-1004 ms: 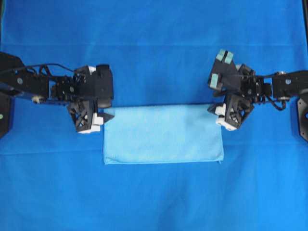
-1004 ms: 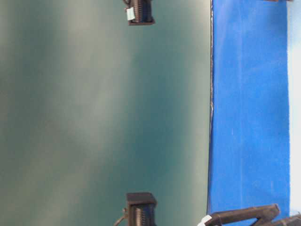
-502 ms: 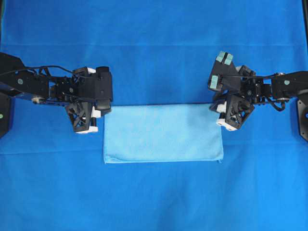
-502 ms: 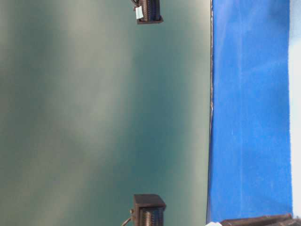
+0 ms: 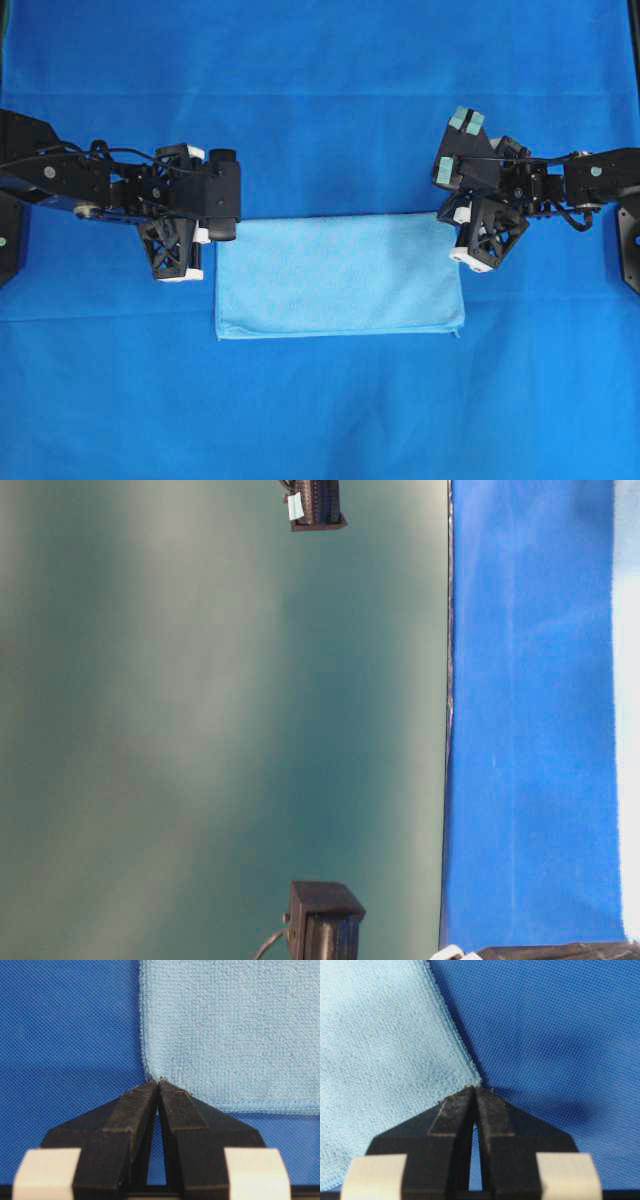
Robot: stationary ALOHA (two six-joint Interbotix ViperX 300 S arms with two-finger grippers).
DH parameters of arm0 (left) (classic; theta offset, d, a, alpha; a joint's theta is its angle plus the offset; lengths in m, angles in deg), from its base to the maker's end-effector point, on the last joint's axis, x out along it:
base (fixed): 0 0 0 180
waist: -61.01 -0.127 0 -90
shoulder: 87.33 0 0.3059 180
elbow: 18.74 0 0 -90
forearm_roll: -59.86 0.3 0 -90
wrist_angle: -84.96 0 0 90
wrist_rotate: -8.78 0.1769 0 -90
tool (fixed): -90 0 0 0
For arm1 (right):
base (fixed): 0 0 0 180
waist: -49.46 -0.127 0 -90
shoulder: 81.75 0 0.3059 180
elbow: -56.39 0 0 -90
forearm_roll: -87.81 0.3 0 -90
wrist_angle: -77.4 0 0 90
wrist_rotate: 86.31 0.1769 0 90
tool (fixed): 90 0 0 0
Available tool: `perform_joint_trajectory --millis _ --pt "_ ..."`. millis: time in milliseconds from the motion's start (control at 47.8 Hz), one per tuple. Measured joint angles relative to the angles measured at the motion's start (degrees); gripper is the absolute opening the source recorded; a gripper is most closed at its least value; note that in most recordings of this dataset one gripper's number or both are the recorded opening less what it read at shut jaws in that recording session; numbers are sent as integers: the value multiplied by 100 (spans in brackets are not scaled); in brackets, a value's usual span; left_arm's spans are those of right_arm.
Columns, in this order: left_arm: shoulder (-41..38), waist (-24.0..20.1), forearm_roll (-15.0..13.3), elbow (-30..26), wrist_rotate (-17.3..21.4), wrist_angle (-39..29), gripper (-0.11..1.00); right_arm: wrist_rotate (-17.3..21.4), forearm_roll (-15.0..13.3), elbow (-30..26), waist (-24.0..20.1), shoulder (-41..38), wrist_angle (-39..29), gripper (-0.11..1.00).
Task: Fold the light blue towel.
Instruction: 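Lift the folded towel with both grippers and rotate it vertical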
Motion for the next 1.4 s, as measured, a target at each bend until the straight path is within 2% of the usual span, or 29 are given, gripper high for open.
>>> perform_joint_trajectory --millis 167,418,669,879,1088,1192,1402 --pt "334 9 0 -299 -9 -606 3 0 0 -176 0 334 -563 1" --pt "1239 9 0 -721 -35 -1547 3 -35 -9 -492 -9 1521 -1687 1" --pt "2162 9 0 -896 -9 -1898 3 -62 -53 -650 -18 2698 -2276 1" --pt "2681 9 9 -905 -9 -1916 3 -62 -211 -650 -18 3322 -2364 1" --pt "2760 9 9 -896 -53 -1881 3 0 -422 -650 0 3243 -2355 1" --pt "2716 88 9 -905 -88 -1767 3 18 -571 -668 167 3076 -2294 1" --pt "2276 738 9 -976 0 -984 3 9 -1107 -879 826 2575 -2013 1"
